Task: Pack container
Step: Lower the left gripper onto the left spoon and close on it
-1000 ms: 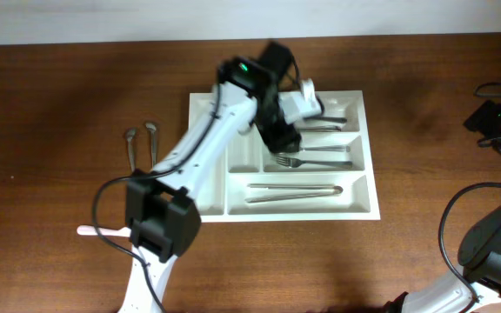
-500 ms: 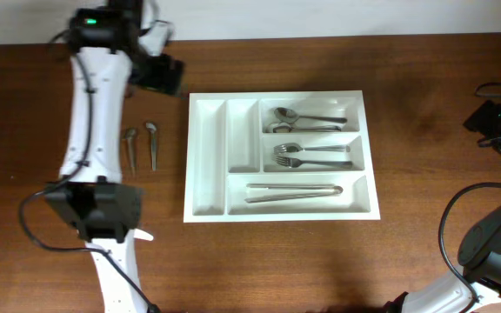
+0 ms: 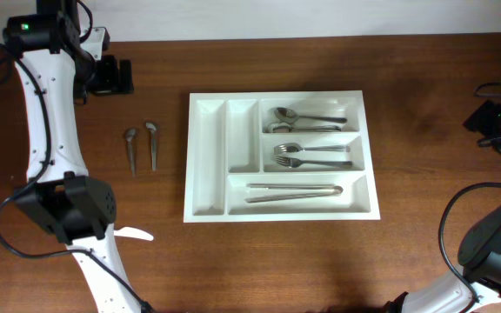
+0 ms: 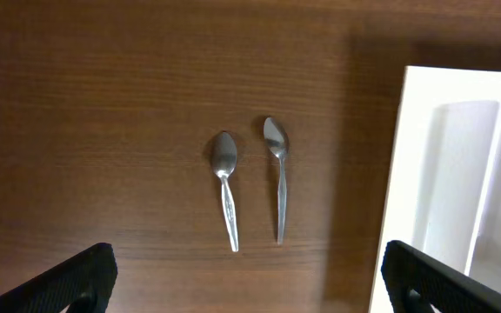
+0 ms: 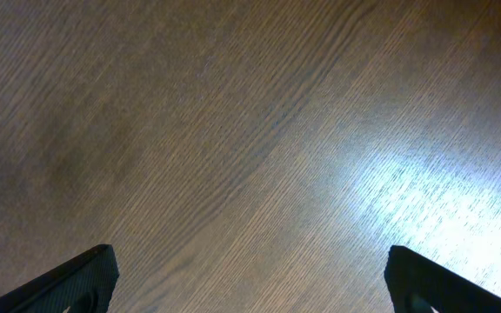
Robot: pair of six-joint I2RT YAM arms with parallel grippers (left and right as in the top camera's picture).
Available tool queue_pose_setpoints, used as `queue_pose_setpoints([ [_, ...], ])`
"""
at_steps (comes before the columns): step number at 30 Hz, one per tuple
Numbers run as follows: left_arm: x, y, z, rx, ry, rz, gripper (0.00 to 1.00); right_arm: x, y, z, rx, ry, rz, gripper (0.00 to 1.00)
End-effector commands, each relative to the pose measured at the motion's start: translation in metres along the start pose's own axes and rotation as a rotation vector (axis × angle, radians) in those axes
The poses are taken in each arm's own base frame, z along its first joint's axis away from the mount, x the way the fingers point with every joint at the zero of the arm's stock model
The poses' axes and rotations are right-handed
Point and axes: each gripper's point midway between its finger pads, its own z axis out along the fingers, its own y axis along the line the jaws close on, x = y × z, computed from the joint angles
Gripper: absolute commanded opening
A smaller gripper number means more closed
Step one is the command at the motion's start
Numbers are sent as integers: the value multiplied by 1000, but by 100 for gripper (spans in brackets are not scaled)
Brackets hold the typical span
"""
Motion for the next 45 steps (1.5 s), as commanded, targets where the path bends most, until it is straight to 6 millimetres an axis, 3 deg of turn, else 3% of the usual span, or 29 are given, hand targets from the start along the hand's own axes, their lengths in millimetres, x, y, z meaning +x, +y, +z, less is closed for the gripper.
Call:
queue_pose_setpoints([
  [1,11,4,46,25,113,-47,99,-5,2,-3,-4,-14,4,99],
  [6,25,17,93,-29,228,-51,99,-5,2,-3,-4,-14,4,99],
  [11,34,19,115,-25,285,-56,99,-5,2,-3,-4,-14,3,99],
  [22,42,36,118,-75,320,-68,100,-5,2,-3,-4,-14,4,99],
  [27,55,46,131,-82,378,-85,100,-5,2,-3,-4,-14,4,99],
  [37,72,46,156,-74,463,-88,100,-5,1,-3,-4,-14,4,99],
  [45,71,44,161,-74,464,-83,100,-5,2,-3,-4,-14,4,99],
])
